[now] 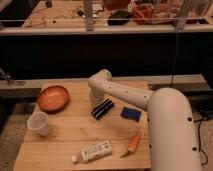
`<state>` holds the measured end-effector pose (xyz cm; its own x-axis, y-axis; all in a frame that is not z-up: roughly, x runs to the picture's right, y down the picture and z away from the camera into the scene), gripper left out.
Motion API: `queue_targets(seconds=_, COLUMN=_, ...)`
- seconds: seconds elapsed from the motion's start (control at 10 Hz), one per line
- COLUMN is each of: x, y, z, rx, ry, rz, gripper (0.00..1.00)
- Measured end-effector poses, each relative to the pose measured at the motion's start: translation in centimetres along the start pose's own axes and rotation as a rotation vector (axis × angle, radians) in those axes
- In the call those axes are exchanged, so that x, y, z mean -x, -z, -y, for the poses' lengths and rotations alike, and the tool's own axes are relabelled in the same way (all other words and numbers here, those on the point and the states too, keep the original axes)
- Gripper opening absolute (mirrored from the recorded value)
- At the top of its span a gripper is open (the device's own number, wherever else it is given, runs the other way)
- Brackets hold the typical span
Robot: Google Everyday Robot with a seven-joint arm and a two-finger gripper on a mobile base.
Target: Push the eraser across the table
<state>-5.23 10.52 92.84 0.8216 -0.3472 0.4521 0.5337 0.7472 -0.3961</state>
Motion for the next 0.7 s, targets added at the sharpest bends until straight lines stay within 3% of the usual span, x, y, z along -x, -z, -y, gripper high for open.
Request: queue_targets(seconds=0.7, x=0.18, y=-0.06, z=-0.9, rx=0.0, ry=0.007, rz=0.01, gripper=0.0)
